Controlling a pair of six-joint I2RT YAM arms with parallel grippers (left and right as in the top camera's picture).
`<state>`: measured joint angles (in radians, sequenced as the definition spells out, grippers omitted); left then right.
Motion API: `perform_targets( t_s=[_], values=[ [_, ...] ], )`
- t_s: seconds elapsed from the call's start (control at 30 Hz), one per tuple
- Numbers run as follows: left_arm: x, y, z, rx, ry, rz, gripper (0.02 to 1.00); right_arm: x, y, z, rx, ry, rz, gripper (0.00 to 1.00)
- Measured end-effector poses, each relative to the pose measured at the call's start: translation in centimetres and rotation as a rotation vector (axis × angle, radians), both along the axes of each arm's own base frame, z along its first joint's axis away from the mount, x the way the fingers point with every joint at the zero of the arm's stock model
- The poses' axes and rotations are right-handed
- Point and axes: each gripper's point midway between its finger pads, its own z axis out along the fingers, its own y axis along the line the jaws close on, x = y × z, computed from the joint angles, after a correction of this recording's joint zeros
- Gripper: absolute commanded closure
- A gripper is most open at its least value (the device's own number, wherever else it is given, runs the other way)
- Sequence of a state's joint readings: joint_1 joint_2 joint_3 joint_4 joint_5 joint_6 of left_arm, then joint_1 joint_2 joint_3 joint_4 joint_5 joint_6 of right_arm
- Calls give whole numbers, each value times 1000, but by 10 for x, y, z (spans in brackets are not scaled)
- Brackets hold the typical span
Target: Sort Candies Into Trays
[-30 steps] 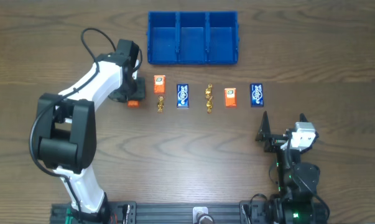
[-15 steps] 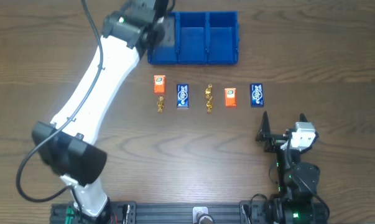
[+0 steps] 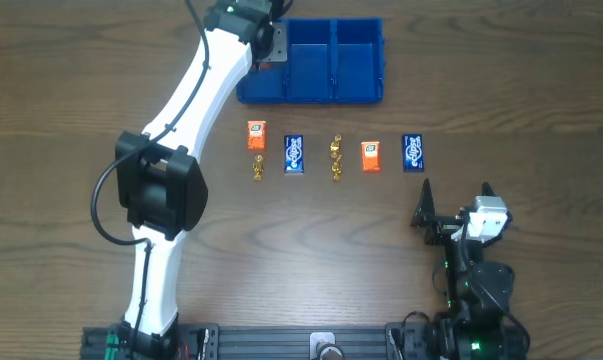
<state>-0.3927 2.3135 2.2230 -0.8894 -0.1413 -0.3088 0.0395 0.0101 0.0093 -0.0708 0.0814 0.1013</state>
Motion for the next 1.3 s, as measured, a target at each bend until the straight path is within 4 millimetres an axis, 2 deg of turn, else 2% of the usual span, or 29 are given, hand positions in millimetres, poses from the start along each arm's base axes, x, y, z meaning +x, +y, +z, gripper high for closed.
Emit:
perform_targets(
  t_s=[0.2,0.23,0.37,0.4,0.47,0.6,0.67,0.7,0.8,0.83,0.9,0.93,1.0,1.07,1.13,1.2,1.3],
  values=[
    [2,5,0,-3,1,14,757,0,0,0,0,0,0,1],
    [2,6,0,-4,1,16,680,0,0,0,0,0,0,1],
    [2,7,0,-2,2,15,187,0,0,0,0,0,0,1],
    [2,7,0,-7,2,24,110,0,0,0,0,0,0,3],
    [-2,7,-2,-9,19,29,47,0,0,0,0,0,0,1],
    [-20,10,-2,-4,81,36,31,0,0,0,0,0,0,1],
    [-36,10,12,-4,106,37,34,0,0,0,0,0,0,5],
    [-46,9,26,-7,105,35,34,0,0,0,0,0,0,1],
    [-82,-1,90,-71,7,20,36,0,0,0,0,0,0,1],
    [-95,-4,103,-94,-26,13,40,0,0,0,0,0,0,3],
    [-118,-2,115,-130,-68,12,58,0,0,0,0,0,0,1],
    [-127,1,111,-135,-68,18,69,0,0,0,0,0,0,3],
    [-132,8,84,-120,-38,41,88,0,0,0,0,0,0,1],
    [-129,10,42,-88,9,55,106,0,0,0,0,0,0,1],
    [-136,16,-14,-29,114,68,115,0,0,0,0,0,0,1],
    [-143,21,-47,8,188,81,117,0,0,0,0,0,0,1],
    [-139,23,-71,14,228,103,141,0,0,0,0,0,0,1]
  ],
)
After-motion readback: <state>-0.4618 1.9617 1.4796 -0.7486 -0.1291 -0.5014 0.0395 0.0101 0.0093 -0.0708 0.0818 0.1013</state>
